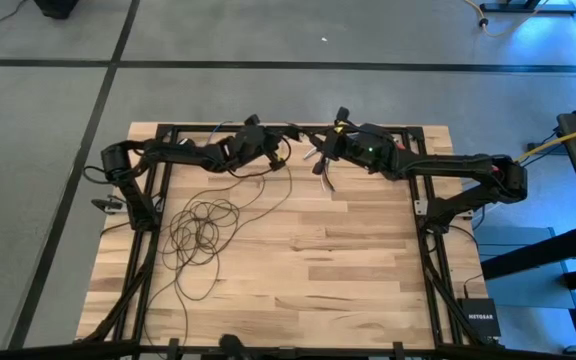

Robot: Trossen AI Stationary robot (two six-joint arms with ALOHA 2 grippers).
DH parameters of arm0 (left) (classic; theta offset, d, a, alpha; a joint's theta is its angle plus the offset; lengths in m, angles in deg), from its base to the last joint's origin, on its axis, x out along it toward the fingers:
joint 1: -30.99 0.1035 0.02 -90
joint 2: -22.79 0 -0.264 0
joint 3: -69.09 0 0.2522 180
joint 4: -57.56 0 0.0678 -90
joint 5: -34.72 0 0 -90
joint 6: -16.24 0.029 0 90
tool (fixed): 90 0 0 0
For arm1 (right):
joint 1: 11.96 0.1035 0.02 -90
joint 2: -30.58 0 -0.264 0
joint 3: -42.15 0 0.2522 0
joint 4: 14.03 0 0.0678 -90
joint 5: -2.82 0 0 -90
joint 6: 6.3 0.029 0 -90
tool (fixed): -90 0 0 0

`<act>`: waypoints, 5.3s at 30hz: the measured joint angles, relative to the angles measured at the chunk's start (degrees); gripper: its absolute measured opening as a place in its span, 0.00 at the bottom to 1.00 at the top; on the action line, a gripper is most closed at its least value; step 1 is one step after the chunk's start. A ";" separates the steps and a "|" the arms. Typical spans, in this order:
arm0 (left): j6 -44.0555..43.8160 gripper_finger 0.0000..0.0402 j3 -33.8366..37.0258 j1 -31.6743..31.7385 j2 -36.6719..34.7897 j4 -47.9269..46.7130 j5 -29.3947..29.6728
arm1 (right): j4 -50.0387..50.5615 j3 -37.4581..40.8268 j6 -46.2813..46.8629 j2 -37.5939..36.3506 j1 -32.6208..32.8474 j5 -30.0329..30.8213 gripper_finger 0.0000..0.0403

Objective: Coiling cords

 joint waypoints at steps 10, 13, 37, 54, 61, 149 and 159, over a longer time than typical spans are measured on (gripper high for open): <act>1.76 0.00 0.11 0.93 -5.40 -5.83 4.50 | 3.11 0.00 -3.42 0.00 0.09 -0.29 0.02; 2.13 0.00 0.13 1.14 -9.24 -8.31 5.05 | 3.74 0.00 -4.08 -0.07 0.11 0.10 0.02; -1.54 0.00 0.17 -7.61 -26.71 -6.61 -7.32 | 3.38 -0.09 -6.30 1.03 0.06 2.94 0.02; -2.38 0.01 0.17 -14.75 -14.43 11.37 -7.37 | -1.82 -0.09 -5.47 2.69 0.09 4.06 0.02; -0.57 0.01 -0.08 -14.70 -7.27 19.89 -7.15 | -1.32 0.00 -5.46 2.69 0.02 4.34 0.02; 11.22 0.35 -1.69 -9.46 -23.22 -20.05 -13.97 | 13.20 -0.09 -6.09 -1.20 0.09 -9.54 0.02; 11.37 0.35 -1.68 -9.68 -22.19 -17.24 -18.94 | 16.75 -0.07 -5.80 -1.14 0.07 -12.55 0.02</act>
